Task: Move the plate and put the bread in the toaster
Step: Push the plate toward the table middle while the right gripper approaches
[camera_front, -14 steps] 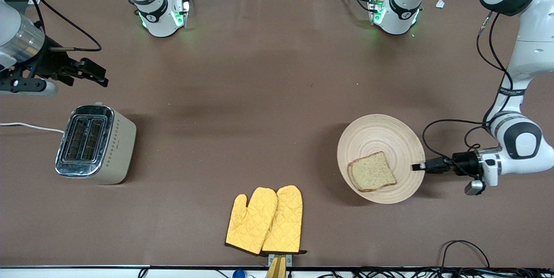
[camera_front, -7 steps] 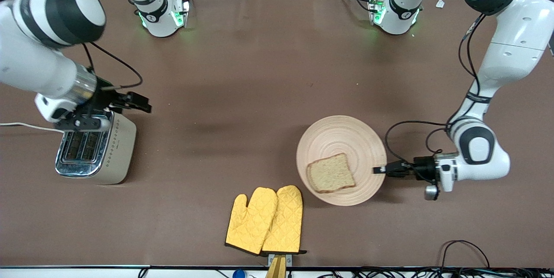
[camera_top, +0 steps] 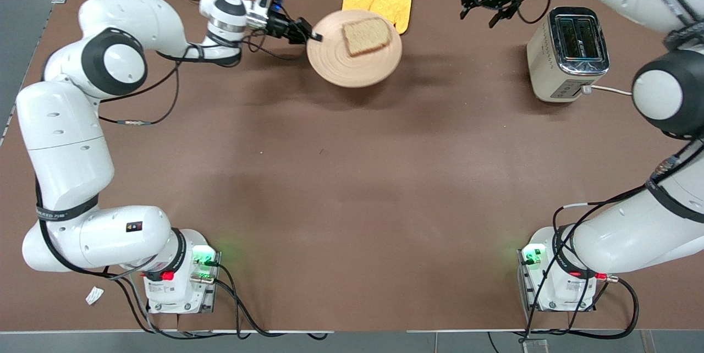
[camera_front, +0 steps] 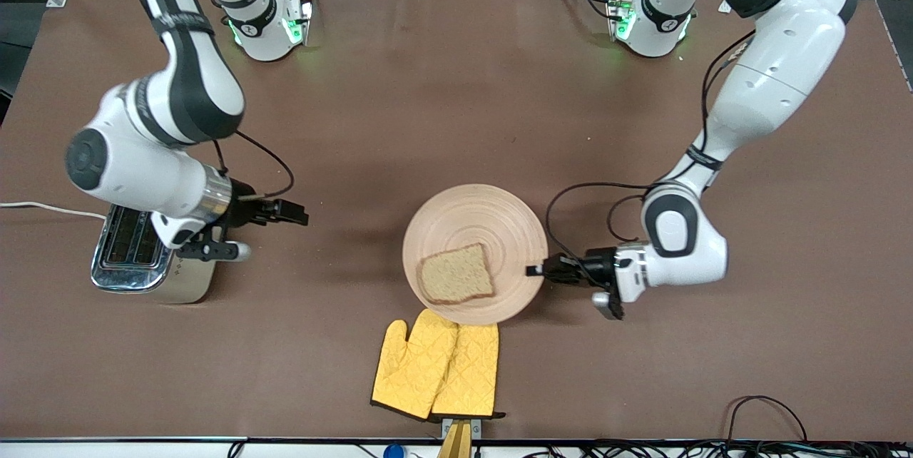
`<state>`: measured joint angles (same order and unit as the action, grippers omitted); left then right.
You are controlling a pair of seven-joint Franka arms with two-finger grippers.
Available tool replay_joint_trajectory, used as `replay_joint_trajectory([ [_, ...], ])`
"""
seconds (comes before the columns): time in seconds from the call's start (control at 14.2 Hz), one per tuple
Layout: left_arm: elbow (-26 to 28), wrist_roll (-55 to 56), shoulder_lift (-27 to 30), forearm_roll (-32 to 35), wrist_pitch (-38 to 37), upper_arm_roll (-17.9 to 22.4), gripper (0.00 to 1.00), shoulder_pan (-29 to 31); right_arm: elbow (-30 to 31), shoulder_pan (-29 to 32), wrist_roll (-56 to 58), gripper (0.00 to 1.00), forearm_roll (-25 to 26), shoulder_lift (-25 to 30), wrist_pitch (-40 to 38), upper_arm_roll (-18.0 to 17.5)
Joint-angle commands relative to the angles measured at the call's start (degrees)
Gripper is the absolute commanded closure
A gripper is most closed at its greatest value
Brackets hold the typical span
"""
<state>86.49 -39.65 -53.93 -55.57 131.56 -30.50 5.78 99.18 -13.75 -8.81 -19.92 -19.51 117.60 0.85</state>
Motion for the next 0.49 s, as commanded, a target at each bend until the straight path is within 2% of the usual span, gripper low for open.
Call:
replay_joint_trajectory([
  [0.0, 4.20, -0.95, 1.37, -1.83, -0.25, -1.31, 1.00, 0.28, 2.68, 0.31, 0.46, 0.00, -1.09, -0.18, 4.30, 0.29],
  [0.42, 9.22, -4.99, 0.93, -1.91, 7.73, -4.82, 1.00, -1.12, 2.77, -0.04, 0.37, 0.00, -1.09, -2.55, 5.36, 0.29],
])
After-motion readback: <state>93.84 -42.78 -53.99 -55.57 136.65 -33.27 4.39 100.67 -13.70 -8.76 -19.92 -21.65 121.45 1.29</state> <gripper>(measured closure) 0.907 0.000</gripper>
